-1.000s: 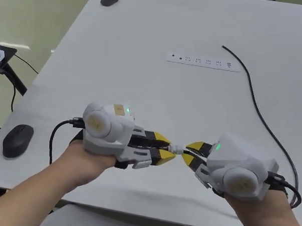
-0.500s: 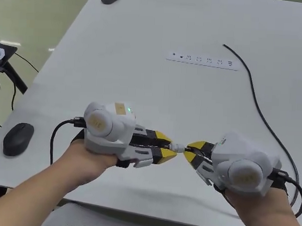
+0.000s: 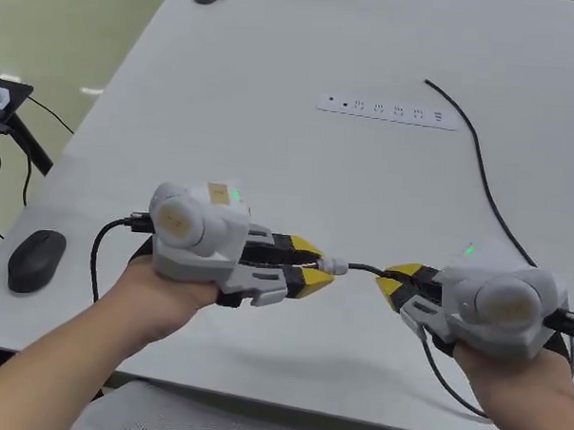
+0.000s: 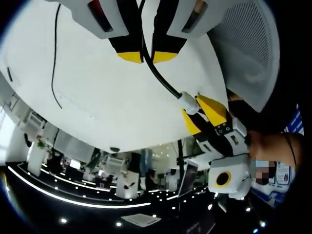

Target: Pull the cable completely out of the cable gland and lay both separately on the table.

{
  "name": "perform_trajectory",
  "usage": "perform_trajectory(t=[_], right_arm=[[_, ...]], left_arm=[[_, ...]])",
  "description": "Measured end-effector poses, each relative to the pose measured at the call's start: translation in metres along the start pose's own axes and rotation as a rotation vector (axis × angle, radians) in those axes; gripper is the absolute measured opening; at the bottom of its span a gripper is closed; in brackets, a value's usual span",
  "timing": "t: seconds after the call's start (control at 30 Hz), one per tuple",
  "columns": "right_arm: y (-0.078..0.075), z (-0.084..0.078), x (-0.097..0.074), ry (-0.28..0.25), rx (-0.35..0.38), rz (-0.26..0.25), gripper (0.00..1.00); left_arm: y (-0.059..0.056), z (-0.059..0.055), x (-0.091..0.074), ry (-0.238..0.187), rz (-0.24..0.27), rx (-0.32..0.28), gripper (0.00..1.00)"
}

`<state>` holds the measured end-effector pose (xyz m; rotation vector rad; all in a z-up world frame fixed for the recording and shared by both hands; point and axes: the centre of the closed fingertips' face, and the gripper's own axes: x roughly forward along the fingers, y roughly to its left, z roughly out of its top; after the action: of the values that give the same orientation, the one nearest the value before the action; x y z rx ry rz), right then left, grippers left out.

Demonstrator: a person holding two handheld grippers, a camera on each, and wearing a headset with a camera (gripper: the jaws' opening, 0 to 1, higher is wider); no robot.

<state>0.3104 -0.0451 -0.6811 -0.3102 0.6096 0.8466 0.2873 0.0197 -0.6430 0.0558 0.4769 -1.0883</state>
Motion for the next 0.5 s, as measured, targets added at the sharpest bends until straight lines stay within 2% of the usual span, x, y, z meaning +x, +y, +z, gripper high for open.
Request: perform_trajectory(t=[0.17,0.3,0.5], right_arm=[[-0.012,-0.017,0.0,0.012,0.146,-0.026,0.01],[-0.019,-0.028,0.0,0.017,0.177,-0.05,0.01],[-0.032,-0.053,0.001,0.041,0.27,-0.097,0.01]], left_arm=[[0.0,-0.001,-0.001,0.003,0.003,0.003,0.15],[-0.001,-0.001,-0.001,0.001,0.004,0.004,0.15],[-0.002,-0.001,-0.001,0.003,0.001,0.008,0.15]])
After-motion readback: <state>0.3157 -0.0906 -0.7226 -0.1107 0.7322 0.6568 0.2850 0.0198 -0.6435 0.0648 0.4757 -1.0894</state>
